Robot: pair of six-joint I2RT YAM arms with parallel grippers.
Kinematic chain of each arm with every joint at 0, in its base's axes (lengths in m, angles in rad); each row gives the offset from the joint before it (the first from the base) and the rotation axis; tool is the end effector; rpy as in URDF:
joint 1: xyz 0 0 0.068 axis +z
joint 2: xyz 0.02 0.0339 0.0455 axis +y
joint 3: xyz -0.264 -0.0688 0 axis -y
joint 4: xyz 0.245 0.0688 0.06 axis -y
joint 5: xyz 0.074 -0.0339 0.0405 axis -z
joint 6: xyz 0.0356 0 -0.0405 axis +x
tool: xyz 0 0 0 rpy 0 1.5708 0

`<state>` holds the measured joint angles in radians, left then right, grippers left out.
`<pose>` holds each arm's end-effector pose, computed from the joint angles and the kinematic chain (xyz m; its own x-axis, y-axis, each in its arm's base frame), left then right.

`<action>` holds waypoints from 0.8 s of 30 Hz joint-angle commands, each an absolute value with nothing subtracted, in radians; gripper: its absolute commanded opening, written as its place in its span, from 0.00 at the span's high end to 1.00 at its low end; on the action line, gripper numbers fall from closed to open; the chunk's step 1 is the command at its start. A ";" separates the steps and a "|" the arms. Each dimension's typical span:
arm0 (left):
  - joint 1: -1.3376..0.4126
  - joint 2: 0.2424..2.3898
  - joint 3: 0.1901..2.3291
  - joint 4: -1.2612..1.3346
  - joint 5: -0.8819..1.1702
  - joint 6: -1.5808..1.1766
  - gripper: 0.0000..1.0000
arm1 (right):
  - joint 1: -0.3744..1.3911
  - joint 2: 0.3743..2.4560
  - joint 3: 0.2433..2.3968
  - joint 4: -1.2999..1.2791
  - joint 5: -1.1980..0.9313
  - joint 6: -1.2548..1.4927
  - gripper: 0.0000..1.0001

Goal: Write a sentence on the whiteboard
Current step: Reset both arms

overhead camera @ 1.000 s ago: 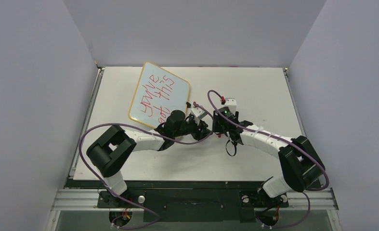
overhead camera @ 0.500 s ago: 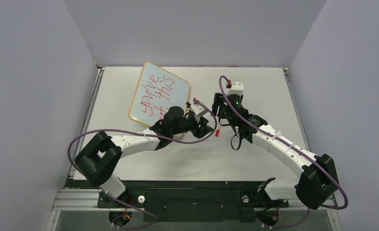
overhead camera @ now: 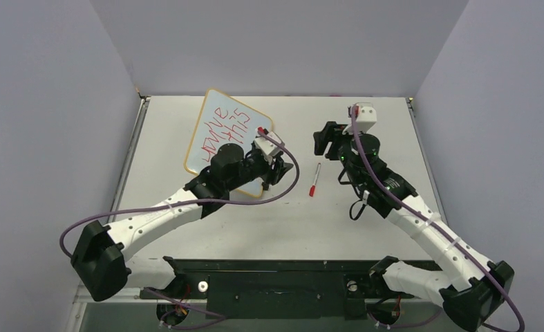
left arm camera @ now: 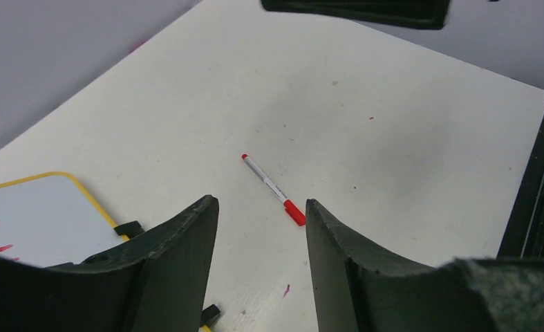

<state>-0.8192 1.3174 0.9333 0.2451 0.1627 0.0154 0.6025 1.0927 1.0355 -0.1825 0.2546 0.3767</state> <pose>0.2085 -0.2315 0.3178 -0.0818 0.1098 -0.9906 0.8318 0.5550 -0.0072 0.2126 0.1354 0.3680 -0.3095 0.2192 -0.9253 -0.2506 0.9199 0.3017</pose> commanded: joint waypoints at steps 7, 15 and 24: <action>-0.772 1.060 0.934 0.107 -0.177 0.026 0.51 | 0.597 0.783 0.839 0.047 0.284 0.384 0.40; -0.723 0.894 0.797 0.143 -0.317 0.045 0.50 | 0.598 0.655 0.714 0.037 0.333 0.430 0.24; -0.720 0.781 0.645 0.220 -0.456 0.059 0.50 | 0.597 0.493 0.508 -0.030 0.334 0.505 0.11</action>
